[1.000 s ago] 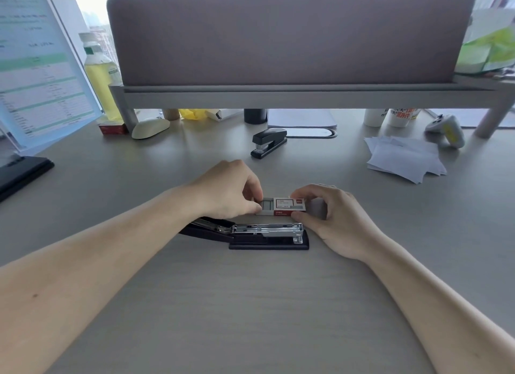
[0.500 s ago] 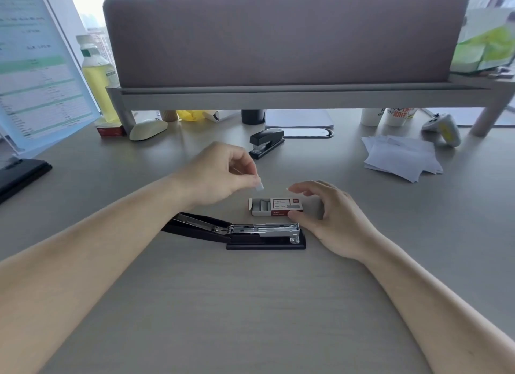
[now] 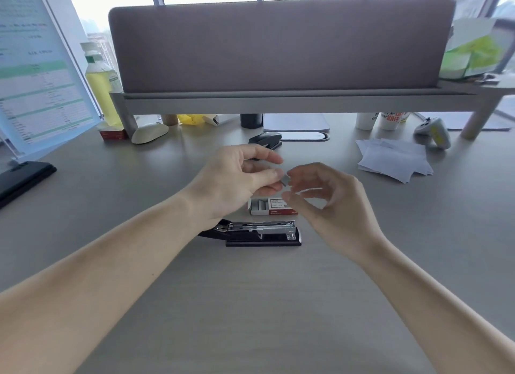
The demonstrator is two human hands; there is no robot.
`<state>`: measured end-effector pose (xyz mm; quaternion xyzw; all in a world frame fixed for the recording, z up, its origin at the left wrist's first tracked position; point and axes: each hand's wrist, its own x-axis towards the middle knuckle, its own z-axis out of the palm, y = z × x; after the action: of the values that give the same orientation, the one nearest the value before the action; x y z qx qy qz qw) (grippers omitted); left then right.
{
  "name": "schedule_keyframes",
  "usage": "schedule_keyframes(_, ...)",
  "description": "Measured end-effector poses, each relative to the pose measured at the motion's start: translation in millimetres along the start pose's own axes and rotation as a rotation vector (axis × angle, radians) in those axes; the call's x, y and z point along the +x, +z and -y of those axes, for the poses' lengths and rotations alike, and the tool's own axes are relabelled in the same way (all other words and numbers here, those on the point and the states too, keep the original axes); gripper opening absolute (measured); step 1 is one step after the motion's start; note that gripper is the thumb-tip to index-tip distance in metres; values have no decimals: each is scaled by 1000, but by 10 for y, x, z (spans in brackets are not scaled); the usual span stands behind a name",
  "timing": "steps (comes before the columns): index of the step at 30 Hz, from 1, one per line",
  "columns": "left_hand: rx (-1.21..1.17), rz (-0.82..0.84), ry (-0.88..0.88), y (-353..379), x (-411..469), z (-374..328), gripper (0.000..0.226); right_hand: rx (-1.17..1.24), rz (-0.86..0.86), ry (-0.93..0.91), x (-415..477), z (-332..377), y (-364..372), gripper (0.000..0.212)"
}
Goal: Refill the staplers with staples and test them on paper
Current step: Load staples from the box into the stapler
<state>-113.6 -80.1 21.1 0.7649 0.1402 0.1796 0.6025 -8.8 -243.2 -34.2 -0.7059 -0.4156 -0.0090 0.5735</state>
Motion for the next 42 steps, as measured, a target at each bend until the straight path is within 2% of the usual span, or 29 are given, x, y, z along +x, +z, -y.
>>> schedule_keyframes(2, 46, 4, 45, 61, -30, 12, 13, 33, -12, 11, -62, -7, 12, 12)
schedule_keyframes(8, 116, 10, 33, 80, -88, 115, 8, -18, -25, 44, -173, -73, 24, 21)
schedule_keyframes(13, 117, 48, 30, 77, -115, 167, 9, -11, 21, 34, -171, -74, 55, 5)
schedule_keyframes(17, 400, 41, 169, -22, -113, 188, 13, -35, 33, 34, -172, -72, 56, 7)
schedule_keyframes(19, 414, 75, 214, -61, -118, 166, 16, -51, 53, 24, -171, -66, 57, 9)
schedule_keyframes(23, 519, 128, 268, -51, -163, 142, 7, -73, 75, 21, -187, -85, 84, 7)
schedule_keyframes(25, 546, 89, 270, -64, -194, 160, 8, -96, 104, 15, -194, -96, 70, 10)
schedule_keyframes(28, 515, 64, 221, -99, -240, 217, 12, -174, 209, 15, -207, -127, 4, 37)
schedule_keyframes(30, 529, 91, 188, -93, -285, 257, 12, -218, 262, 22, -222, -147, -23, 46)
schedule_keyframes(34, 580, 95, 184, -58, -331, 300, 10, -219, 265, 50, -225, -174, -35, 41)
schedule_keyframes(42, 532, 54, 183, -55, -318, 326, 10, -198, 260, 67, -223, -195, -22, 42)
